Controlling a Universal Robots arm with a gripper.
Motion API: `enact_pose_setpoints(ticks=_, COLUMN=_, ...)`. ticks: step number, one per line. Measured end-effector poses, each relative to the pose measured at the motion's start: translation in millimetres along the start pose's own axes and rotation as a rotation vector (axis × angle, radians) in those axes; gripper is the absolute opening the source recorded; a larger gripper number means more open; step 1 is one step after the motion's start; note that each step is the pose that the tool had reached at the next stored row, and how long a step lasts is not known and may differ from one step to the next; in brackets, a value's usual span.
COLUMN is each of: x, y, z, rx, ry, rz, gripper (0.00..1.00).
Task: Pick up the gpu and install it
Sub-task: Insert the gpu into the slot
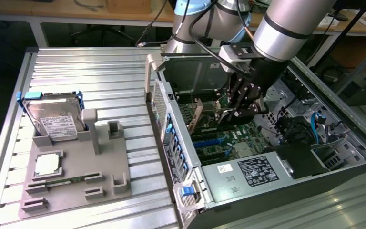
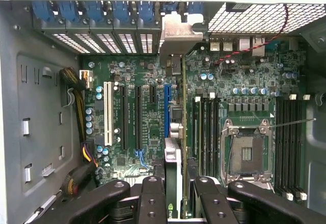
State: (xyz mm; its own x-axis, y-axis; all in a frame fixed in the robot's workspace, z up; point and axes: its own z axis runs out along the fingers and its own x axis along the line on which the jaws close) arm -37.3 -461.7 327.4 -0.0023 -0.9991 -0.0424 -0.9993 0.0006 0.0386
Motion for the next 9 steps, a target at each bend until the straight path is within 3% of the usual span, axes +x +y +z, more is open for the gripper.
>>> enact_pose_setpoints(ticks=9, x=0.1, y=0.0, z=1.8, rx=0.0014, ry=-0.0004, rz=0.0, gripper=0.27)
